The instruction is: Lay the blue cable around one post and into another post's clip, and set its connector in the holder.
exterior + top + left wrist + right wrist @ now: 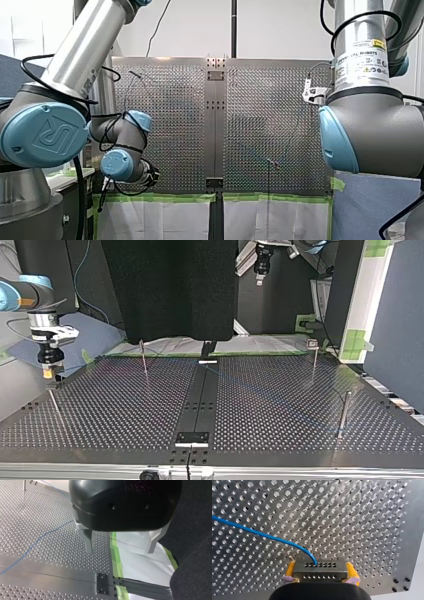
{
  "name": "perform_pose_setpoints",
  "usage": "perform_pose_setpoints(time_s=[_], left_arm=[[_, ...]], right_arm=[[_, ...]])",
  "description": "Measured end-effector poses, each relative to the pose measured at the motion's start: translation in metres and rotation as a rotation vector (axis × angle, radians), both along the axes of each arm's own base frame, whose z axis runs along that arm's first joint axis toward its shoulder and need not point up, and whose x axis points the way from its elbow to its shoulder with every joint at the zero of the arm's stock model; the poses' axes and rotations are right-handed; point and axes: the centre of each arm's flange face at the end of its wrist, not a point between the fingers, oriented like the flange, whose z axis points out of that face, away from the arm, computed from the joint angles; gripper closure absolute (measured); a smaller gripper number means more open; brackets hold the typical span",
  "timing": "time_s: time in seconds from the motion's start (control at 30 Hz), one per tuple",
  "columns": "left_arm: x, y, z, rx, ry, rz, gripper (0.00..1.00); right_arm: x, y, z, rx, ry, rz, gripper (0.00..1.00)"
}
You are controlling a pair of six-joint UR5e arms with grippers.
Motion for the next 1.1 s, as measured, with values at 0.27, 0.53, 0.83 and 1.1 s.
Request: perform_pose_setpoints(time_s=[0.27, 0.53, 0.83, 1.1], left_arm=[[0.0, 0.0, 0.0, -0.001, 0.001, 0.0, 0.0], [0.0, 0.0, 0.0, -0.003, 0.003, 0.0, 0.0], [0.0, 0.0, 0.0, -0.005, 0.003, 0.003, 0.0], [0.0, 0.0, 0.0, -0.005, 0.003, 0.004, 0.0]], right_arm=[[-0.003, -0.01, 0.01, 0.019, 0.006, 0.018, 1.0], [-0.005, -0.014, 0.007, 0.058, 0.008, 0.015, 1.0], [-0.009, -0.028, -0.011, 0.092, 0.032, 0.003, 1.0], [-0.01, -0.038, -0.007, 0.082, 0.038, 0.014, 1.0]])
